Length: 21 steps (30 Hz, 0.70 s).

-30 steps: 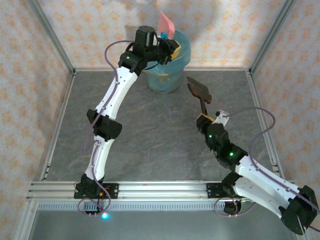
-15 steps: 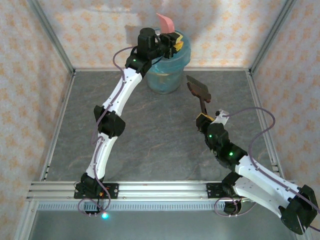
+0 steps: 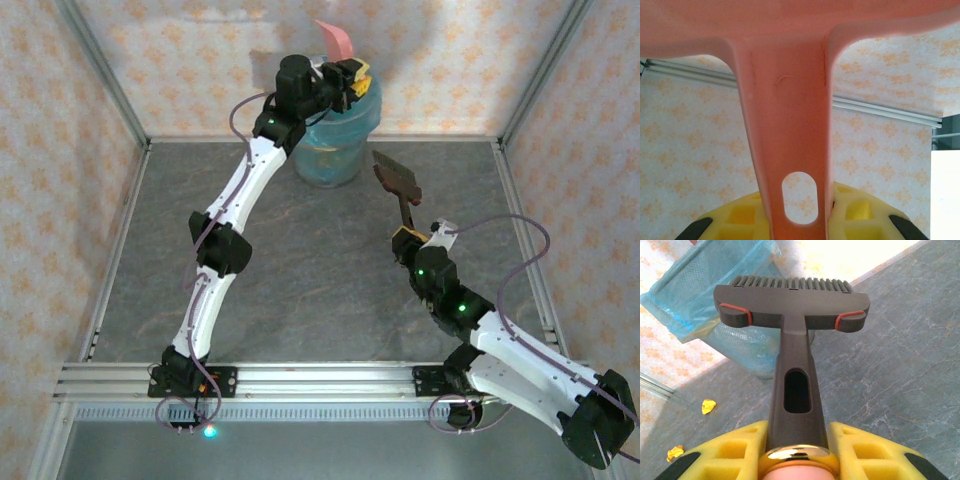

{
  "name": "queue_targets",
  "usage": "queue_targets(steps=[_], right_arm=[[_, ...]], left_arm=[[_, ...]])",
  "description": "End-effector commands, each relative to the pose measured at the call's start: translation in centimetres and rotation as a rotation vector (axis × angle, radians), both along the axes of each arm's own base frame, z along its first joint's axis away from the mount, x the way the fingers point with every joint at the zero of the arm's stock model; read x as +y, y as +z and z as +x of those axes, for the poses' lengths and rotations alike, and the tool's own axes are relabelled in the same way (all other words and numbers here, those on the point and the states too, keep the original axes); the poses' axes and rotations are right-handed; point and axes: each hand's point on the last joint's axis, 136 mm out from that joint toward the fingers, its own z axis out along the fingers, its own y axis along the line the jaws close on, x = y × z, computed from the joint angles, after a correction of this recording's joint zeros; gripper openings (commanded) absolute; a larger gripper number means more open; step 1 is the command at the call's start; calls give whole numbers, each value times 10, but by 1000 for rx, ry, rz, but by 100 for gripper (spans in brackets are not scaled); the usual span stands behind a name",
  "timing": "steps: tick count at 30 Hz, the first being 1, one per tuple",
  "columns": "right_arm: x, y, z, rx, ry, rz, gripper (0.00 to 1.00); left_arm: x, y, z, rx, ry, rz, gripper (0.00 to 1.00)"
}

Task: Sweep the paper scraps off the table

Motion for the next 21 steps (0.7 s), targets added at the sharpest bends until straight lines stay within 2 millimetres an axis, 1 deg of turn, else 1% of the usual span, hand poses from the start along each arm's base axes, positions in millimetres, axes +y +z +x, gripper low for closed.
queue_targets(steps=[1,7,10,14,17,19,21], right_arm=[[-4,11,3,-46,-30,47,0],[-4,10,3,-44,-34,47,0],[-4,10,3,-43,-34,48,0],[-5,10,3,-44,-34,49,0],[-5,10,3,-43,-34,48,0],[-5,10,3,-44,-34,48,0],[-5,10,3,-45,-34,49,0]], left_arm=[[-5,48,-30,-126,-60,-21,0],[-12,62,-62,-183,-125,69,0],[-16,67,-85,-219,-171,146,0],[-18,61,-123,-254,-216,314,0],[-19,58,-153,-282,-247,404,0],[-13,48,-172,-293,-254,496,0],[-1,32,-189,-291,-254,614,0]])
